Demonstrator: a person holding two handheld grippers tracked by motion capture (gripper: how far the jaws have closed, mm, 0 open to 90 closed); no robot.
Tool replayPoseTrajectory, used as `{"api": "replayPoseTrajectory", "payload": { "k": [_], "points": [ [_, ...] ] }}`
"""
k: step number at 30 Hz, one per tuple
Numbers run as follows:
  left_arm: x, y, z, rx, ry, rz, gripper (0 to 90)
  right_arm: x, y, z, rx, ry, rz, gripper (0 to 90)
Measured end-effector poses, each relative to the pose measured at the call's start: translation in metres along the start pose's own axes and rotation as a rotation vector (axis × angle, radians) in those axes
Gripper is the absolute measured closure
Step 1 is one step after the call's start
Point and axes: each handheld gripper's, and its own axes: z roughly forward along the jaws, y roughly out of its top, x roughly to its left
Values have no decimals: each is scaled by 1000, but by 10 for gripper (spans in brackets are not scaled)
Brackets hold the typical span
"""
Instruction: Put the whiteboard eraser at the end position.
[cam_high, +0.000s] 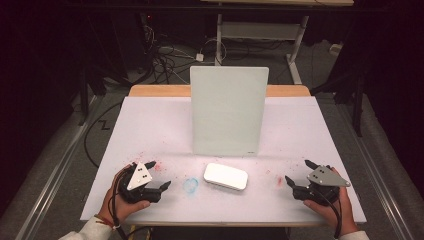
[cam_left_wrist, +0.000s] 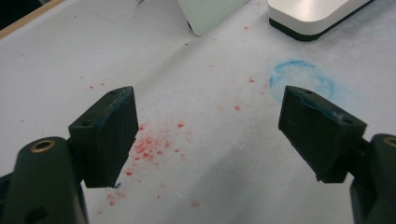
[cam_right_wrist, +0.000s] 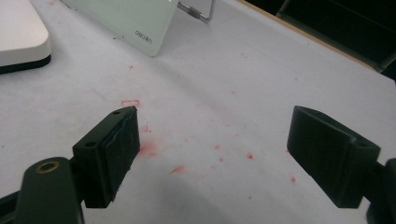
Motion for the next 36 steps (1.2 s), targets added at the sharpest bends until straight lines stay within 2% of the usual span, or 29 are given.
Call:
{"api": "replayPoseTrajectory", "payload": {
  "k": [4, 8, 19, 20, 23, 36],
  "points": [
    [0, 0, -1, 5, 3, 5, 193, 0, -1, -2, -9, 5, 12, 177],
    [-2, 1, -1, 1, 1, 13, 193, 2, 0, -3, -10, 4, 2, 173],
    [-2, 1, 0, 0, -5, 12, 193, 4, 3, -4, -7, -5, -2, 168],
    [-2, 1, 1, 6, -12, 2, 193, 4, 2, -4, -6, -5, -5, 168],
    [-3, 2, 1, 6, -6, 18, 193, 4, 2, -4, -3, -6, -2, 168],
    [-1, 2, 3, 4, -11, 9, 193, 3, 2, -3, -6, -17, 0, 168]
  ]
}}
